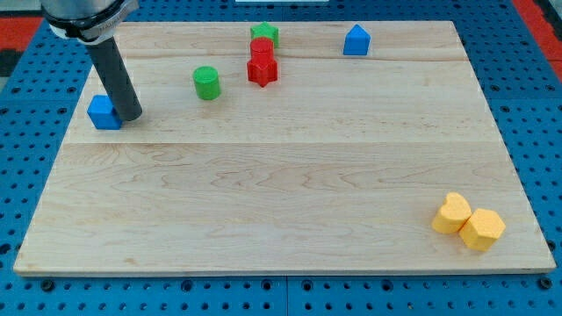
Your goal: Move blue triangle down a bit
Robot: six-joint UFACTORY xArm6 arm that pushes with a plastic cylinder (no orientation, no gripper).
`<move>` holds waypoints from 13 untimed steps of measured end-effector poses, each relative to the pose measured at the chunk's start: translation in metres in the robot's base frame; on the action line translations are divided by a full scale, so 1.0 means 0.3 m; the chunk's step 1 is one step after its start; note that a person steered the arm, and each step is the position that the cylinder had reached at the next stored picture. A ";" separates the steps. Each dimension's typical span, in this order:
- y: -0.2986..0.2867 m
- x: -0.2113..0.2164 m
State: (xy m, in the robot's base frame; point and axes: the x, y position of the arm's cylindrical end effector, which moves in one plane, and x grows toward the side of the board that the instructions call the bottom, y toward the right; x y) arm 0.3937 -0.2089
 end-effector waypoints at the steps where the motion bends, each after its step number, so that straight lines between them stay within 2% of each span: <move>1: 0.201 0.016; 3: 0.963 0.049; 4: 1.227 -0.086; 5: 1.302 -0.326; 6: 1.293 -0.551; 7: 1.268 -0.670; 9: 1.019 -0.632; 10: 0.963 -0.621; 12: 1.169 -0.587; 13: 1.147 -0.551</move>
State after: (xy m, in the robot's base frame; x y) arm 0.2284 0.1352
